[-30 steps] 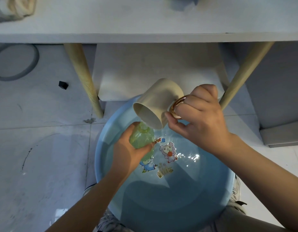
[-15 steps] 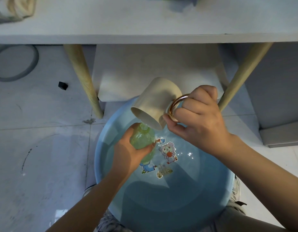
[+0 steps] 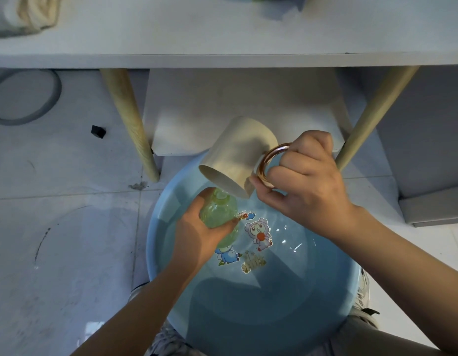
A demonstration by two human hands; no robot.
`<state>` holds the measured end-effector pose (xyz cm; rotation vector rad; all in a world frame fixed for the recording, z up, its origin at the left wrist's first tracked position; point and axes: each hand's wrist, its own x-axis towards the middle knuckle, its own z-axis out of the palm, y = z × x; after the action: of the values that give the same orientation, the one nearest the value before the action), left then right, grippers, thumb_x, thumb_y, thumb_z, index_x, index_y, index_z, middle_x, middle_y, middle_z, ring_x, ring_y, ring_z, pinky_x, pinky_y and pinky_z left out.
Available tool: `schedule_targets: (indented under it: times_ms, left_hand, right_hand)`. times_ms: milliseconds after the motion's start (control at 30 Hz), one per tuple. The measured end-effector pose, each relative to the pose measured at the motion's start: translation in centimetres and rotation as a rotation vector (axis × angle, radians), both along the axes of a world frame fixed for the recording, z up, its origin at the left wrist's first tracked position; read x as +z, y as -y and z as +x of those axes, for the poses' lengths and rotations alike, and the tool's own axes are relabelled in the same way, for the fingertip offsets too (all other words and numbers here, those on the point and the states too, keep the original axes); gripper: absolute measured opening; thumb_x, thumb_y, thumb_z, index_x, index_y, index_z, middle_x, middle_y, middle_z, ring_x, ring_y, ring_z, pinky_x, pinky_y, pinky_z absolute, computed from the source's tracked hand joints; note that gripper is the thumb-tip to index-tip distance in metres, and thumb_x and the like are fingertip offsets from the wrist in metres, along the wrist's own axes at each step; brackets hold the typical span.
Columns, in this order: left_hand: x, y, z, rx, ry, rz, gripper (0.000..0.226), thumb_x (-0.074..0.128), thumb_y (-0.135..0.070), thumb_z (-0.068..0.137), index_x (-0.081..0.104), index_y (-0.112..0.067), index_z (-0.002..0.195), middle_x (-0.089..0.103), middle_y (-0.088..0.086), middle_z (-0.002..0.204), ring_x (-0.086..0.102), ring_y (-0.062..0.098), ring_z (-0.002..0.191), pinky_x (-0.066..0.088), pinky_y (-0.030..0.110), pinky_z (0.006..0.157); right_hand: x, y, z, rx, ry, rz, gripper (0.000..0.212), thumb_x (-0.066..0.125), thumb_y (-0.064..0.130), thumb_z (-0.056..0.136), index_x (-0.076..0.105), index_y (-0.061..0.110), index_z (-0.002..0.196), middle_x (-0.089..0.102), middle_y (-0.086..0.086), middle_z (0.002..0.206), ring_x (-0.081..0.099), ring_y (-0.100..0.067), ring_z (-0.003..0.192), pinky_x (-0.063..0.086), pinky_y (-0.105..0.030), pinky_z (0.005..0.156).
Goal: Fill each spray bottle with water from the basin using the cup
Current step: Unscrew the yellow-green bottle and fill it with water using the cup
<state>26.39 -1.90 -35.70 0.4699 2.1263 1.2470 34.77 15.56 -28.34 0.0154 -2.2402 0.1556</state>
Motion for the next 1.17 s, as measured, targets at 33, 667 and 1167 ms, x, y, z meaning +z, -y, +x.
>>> schedule_targets:
  times_ms: [33, 667, 1167]
  left_hand:
    - [-0.1, 0.0, 0.0, 0.002, 0.006, 0.007, 0.059, 0.084, -0.024, 0.067, 0.05, -0.043, 0.112, 0.063, -0.022, 0.104, 0.061, -0.001, 0.099, 0.049, 0.017, 0.09]
    - [0.2, 0.3, 0.3, 0.067, -0.086, 0.06, 0.057, 0.082, -0.016, 0.069, 0.043, -0.04, 0.103, 0.045, -0.006, 0.112, 0.049, -0.007, 0.096, 0.041, 0.005, 0.076]
    - [-0.3, 0.7, 0.3, 0.116, -0.02, 0.065, 0.06, 0.079, -0.02, 0.074, 0.042, -0.028, 0.12, 0.059, -0.013, 0.108, 0.06, -0.004, 0.096, 0.048, 0.011, 0.082]
  right_hand:
    - [0.0, 0.0, 0.0, -0.012, 0.005, -0.008, 0.032, 0.071, 0.012, 0.079, 0.055, 0.006, 0.052, 0.049, -0.004, 0.054, 0.04, -0.022, 0.068, 0.033, -0.032, 0.073]
    - [-5.2, -1.9, 1.0, -0.428, 0.402, -0.307, 0.031, 0.047, 0.035, 0.073, 0.038, 0.018, 0.049, 0.045, -0.003, 0.04, 0.046, -0.028, 0.039, 0.038, -0.028, 0.056]
    - [-11.6, 0.0, 1.5, -0.359, 0.942, -0.192, 0.052, 0.086, 0.009, 0.038, 0.035, 0.02, 0.043, 0.041, 0.001, 0.033, 0.039, -0.022, 0.028, 0.038, -0.021, 0.047]
